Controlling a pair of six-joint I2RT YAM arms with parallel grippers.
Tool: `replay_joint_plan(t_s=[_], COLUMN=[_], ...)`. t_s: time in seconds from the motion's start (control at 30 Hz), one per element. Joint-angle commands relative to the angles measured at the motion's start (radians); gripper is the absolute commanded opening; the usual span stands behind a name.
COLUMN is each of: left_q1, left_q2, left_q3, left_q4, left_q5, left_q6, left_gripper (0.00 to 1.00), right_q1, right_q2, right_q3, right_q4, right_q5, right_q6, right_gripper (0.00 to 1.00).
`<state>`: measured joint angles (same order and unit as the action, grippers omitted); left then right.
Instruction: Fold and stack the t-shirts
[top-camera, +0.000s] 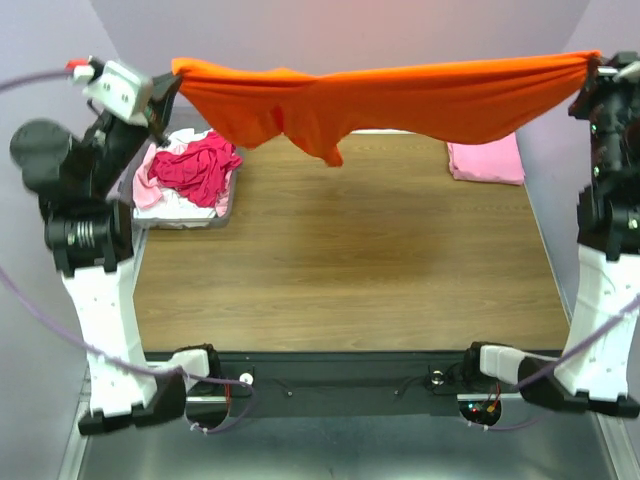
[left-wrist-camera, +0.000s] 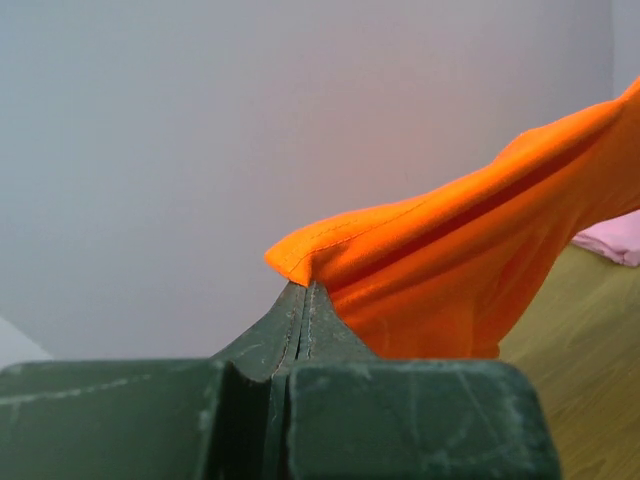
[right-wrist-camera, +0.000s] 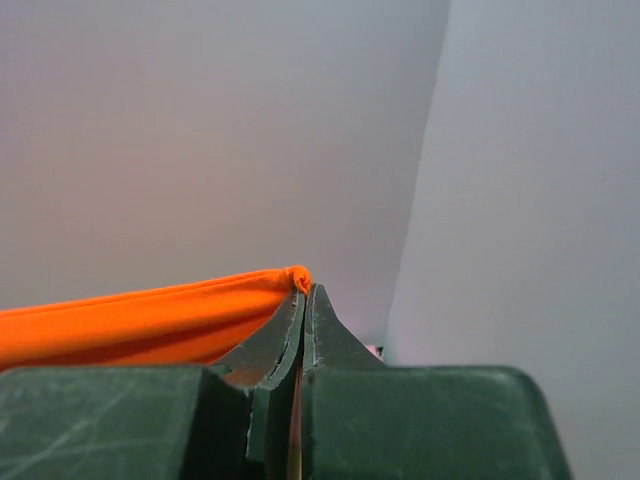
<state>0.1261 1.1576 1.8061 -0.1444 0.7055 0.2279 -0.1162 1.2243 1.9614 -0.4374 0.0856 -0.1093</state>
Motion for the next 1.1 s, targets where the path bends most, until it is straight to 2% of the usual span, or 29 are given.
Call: replay_joint_plan(t_s=[0.0, 0.17, 0.27, 0.4, 0.47, 0.6, 0.63, 0.73, 0.87, 0.93, 0.97, 1.07], left_q1=[0.017, 0.015, 0.015, 0.017, 0.017, 0.017, 0.017, 0.015, 0.017, 0.009, 0.001, -0.051], left_q2=[-0.140, -0.314, -0.363, -0.337, -0.288, -0.216, -0.196, -0.174, -0.188, -0.209, -0.214, -0.201], left_q3=[-0.076, -0.152, -0.101, 0.036, 0.090, 0.165, 0.164, 0.101, -0.101, -0.281, -0.394, -0.578], left_q4=[0.108, 0.076, 0.013, -0.115, -0.194, -0.400, -0.423, -0.466, -0.491, -0.469, -0.433, -0.344], left_q5=[-0.020, -0.011, -0.046, -0.063, -0.041, -0.011, 0.011, 0.038, 0.066, 0.077, 0.036, -0.082], left_q6=[0.024, 0.028, 0.022, 0.019, 0.086, 0.171, 0.178, 0.168, 0.185, 0.182, 0.176, 0.166], left_gripper=[0.00, 0.00, 0.00, 0.00, 0.00, 0.00, 0.00, 0.00, 0.00, 0.00, 0.00, 0.00], right_q1=[-0.020, -0.019, -0.019, -0.019, -0.020, -0.020, -0.019, -0.019, -0.019, -0.019, -0.020, -0.019], right_q2=[-0.124, -0.270, -0.330, -0.310, -0.269, -0.244, -0.246, -0.250, -0.256, -0.250, -0.247, -0.220], right_q3=[-0.048, -0.120, -0.076, 0.035, 0.050, -0.044, -0.132, -0.264, -0.476, -0.596, -0.634, -0.791], right_q4=[0.115, 0.117, 0.114, 0.097, 0.066, 0.025, 0.025, 0.028, 0.034, 0.048, 0.054, 0.115], right_q5=[0.083, 0.095, 0.115, 0.132, 0.125, 0.019, 0.013, -0.013, -0.072, -0.133, -0.148, -0.172], right_q6=[-0.043, -0.073, -0.113, -0.187, -0.201, -0.196, -0.196, -0.187, -0.185, -0.184, -0.190, -0.185], right_gripper=[0.01, 0.01, 0.01, 0.01, 0.01, 0.01, 0.01, 0.01, 0.01, 0.01, 0.01, 0.01])
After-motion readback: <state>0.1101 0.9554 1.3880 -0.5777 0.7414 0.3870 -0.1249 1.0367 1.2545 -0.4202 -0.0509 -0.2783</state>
